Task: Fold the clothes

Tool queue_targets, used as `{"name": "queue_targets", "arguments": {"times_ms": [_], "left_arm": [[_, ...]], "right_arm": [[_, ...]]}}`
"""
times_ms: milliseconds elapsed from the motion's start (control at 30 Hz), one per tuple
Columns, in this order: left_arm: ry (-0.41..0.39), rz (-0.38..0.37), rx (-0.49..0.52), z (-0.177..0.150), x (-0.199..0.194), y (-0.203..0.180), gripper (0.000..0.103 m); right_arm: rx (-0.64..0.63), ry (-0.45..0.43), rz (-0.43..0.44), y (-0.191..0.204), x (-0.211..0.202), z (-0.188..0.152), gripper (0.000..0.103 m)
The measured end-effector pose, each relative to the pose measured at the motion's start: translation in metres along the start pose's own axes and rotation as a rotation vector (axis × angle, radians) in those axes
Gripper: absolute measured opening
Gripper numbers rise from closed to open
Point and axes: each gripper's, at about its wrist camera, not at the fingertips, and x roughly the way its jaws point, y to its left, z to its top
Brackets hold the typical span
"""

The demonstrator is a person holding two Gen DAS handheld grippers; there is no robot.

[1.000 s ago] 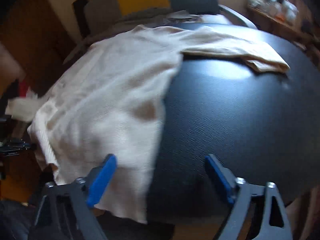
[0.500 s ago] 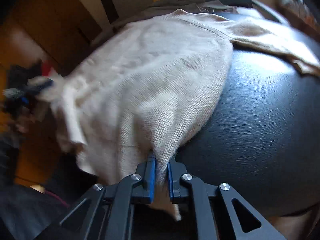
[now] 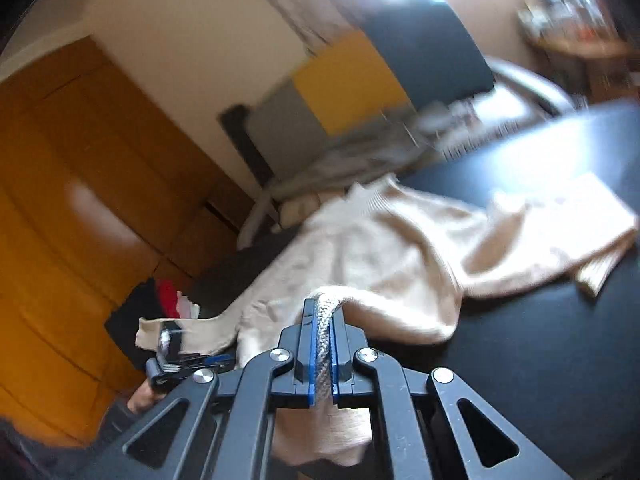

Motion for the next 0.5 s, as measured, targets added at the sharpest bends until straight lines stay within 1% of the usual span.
{"name": "queue_targets", "arguments": {"times_ms": [33, 67, 100, 133, 167, 200, 233, 267, 300, 367, 433, 467, 500], "left_arm": [[-0.053, -0.067, -0.01, -0.003, -0.013, -0.001, 0.015], [-0.104, -0.117, -0.007, -0.006, -0.026, -0.005, 0.015], [-0.132, -0.129, 0.014, -0.007, -0.032, -0.011, 0.015], [-0.132, -0.119, 0.032, -0.005, -0.033, -0.017, 0.016], [-0.131, -0.109, 0.05, -0.003, -0.033, -0.023, 0.016], [-0.124, -0.103, 0.068, -0.002, -0.032, -0.029, 0.016], [-0.109, -0.104, 0.088, -0.002, -0.027, -0.034, 0.016], [-0.094, -0.104, 0.107, -0.003, -0.023, -0.04, 0.015], [-0.088, -0.127, 0.133, -0.006, -0.022, -0.047, 0.015], [-0.098, -0.224, 0.197, -0.02, -0.032, -0.066, 0.015], [-0.103, -0.291, 0.244, -0.038, -0.04, -0.079, 0.015], [-0.104, -0.316, 0.261, -0.047, -0.044, -0.085, 0.015], [-0.105, -0.322, 0.264, -0.057, -0.05, -0.089, 0.016]], "right_arm": [[0.02, 0.059, 0.049, -0.005, 0.011, -0.002, 0.008], [-0.002, 0.108, 0.046, 0.0, 0.017, -0.009, 0.009], [-0.025, 0.156, 0.042, 0.004, 0.024, -0.015, 0.01], [-0.046, 0.201, 0.03, 0.008, 0.029, -0.021, 0.01], [-0.061, 0.227, -0.016, 0.009, 0.029, -0.029, 0.01], [-0.072, 0.232, -0.073, 0.006, 0.024, -0.034, 0.01], [-0.081, 0.224, -0.153, 0.002, 0.017, -0.039, 0.01], [-0.106, 0.202, -0.263, 0.001, 0.011, -0.042, 0.01], [-0.128, 0.181, -0.337, -0.001, 0.009, -0.042, 0.01], [-0.174, 0.124, -0.499, -0.001, -0.003, -0.042, 0.01], [-0.214, 0.099, -0.532, 0.004, -0.007, -0.045, 0.01], [-0.221, 0.093, -0.501, 0.007, -0.006, -0.047, 0.011], [-0.229, 0.087, -0.475, 0.01, -0.004, -0.05, 0.025]]}}
